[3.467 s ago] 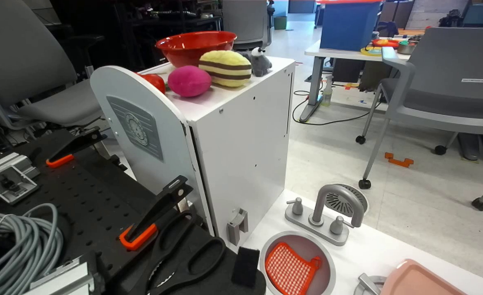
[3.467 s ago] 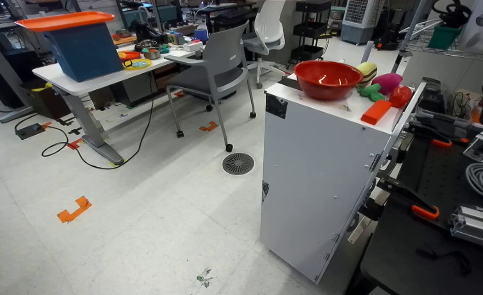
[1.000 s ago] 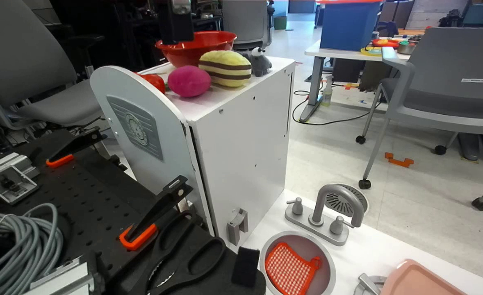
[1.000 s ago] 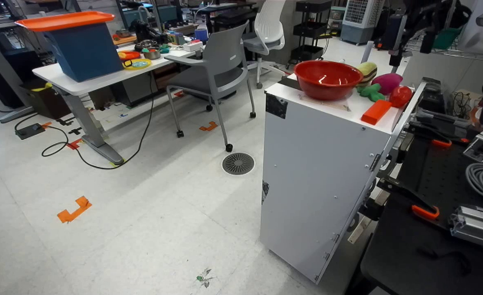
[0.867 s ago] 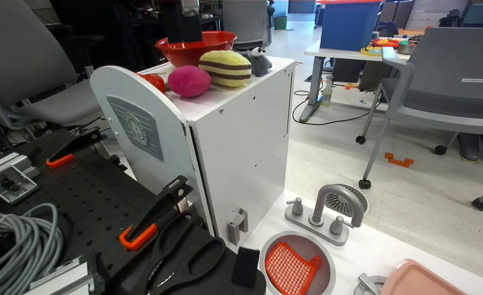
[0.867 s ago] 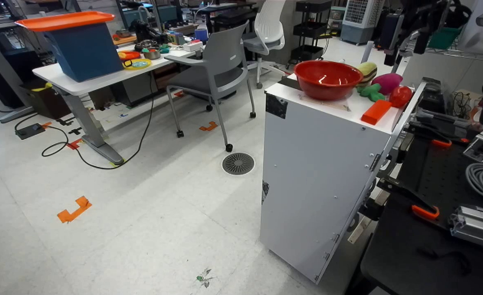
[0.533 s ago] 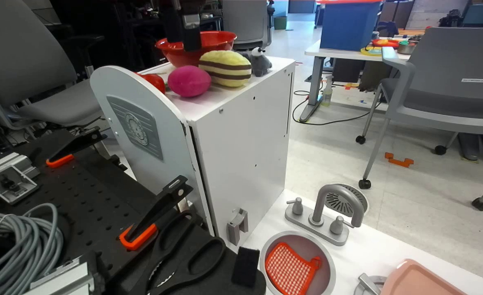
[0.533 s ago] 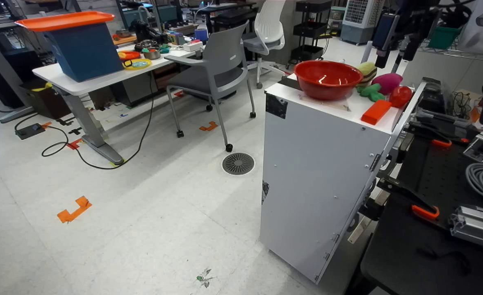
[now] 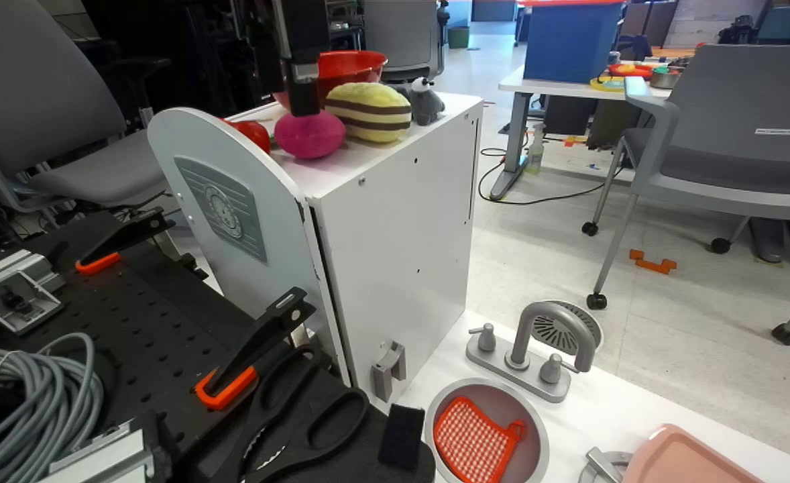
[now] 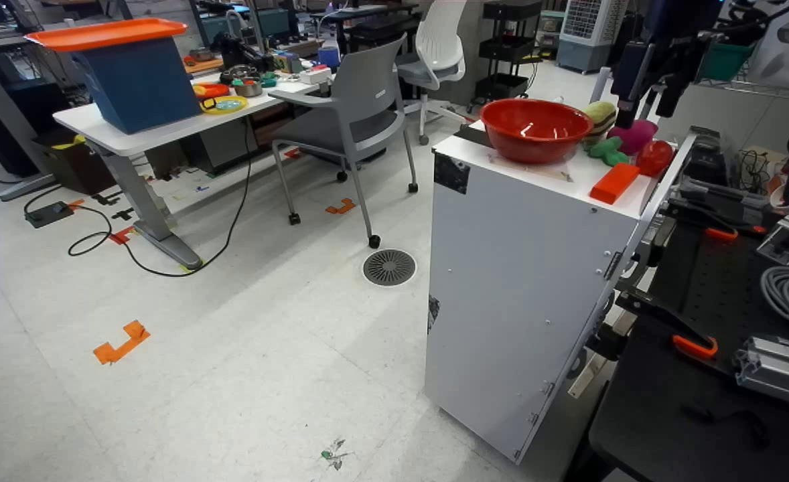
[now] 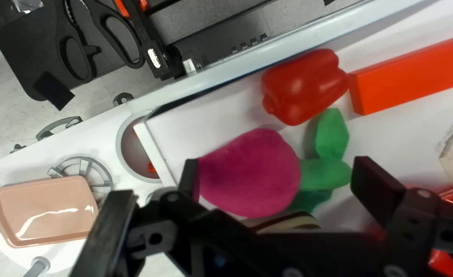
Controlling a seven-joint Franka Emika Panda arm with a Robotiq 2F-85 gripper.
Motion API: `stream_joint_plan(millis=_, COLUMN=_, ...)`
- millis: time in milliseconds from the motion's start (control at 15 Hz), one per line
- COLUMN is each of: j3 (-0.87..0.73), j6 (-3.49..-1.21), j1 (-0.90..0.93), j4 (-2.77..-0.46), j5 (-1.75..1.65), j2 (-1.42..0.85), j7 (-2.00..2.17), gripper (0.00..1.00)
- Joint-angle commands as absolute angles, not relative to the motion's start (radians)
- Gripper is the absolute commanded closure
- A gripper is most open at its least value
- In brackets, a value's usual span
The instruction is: Pick up the purple toy and put it in the bowl.
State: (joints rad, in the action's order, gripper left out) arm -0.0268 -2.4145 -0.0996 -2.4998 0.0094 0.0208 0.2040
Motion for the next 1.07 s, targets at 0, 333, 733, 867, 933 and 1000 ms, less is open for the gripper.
stream_joint_plan(millis=0, j3=-0.051, j6=-2.412, j1=-0.095, j4=-2.510, j5=0.027, j2=0.027, j7=0.167, gripper=0.00)
stream_joint_plan(millis=333, j3=-0.077, j6=-2.408, j1=-0.107, j4=-2.538, j5=0.017, j2=0.035, j7=0.177, gripper=0.00)
stream_joint_plan(millis=733, j3=-0.107, j6=-2.395, j1=-0.120, j4=-2.542, j5=-0.014, j2=0.035, j7=0.209, gripper=0.00)
stream_joint_plan(millis=867, j3=-0.113, j6=-2.390, j1=-0.124, j4=-2.538, j5=-0.028, j2=0.037, j7=0.221, gripper=0.00)
stream_joint_plan(millis=933, j3=-0.116, j6=-2.386, j1=-0.127, j4=-2.537, j5=-0.032, j2=0.041, j7=0.225, gripper=0.00)
stream_joint_plan(millis=1000, j3=-0.118, j6=-2.385, j1=-0.130, j4=-2.537, j5=-0.036, j2=0.043, j7=0.230, gripper=0.00)
